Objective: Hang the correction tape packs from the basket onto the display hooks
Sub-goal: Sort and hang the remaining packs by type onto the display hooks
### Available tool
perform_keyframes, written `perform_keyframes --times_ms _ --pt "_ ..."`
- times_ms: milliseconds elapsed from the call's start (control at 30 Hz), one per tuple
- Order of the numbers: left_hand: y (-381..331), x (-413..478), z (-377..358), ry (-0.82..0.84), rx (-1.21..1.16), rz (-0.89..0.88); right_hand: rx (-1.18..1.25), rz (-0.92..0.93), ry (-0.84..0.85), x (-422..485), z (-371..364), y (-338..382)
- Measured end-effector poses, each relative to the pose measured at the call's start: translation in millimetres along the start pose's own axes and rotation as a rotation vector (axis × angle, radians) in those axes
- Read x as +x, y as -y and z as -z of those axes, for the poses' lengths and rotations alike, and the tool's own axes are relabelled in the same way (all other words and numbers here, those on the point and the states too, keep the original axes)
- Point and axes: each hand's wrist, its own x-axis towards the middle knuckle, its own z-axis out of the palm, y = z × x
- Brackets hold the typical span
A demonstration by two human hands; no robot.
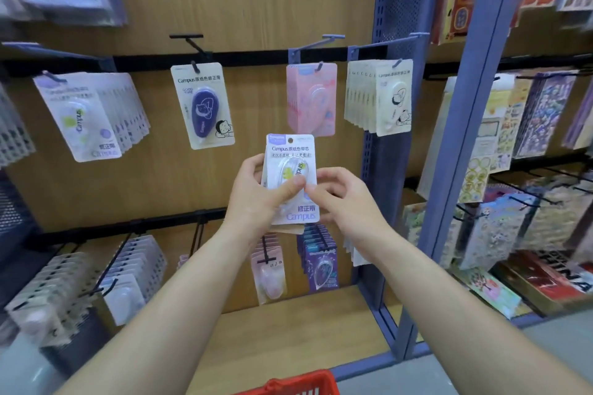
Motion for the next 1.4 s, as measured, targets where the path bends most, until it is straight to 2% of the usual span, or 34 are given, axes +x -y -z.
perform_keyframes --times_ms 133,567,900,1033,1400 --pt "9 -24 13 -0.010 0.025 -0.019 0.023 -0.058 0.025 -15 -14 -9" --pt "77 -79 60 -0.031 0.177 0.190 0.094 -0.312 -0.028 -66 -64 -81" --pt "117 -121 133 -0.124 0.288 0.236 0.066 -0.360 0.103 -76 -124 -114" --pt "126 -129 161 -0.141 0.291 0.302 0.046 -0.396 0.092 -80 -153 -132" --pt "151 -135 212 -0.092 0.366 0.384 -0.024 -0.489 0.224 -100 -195 -159"
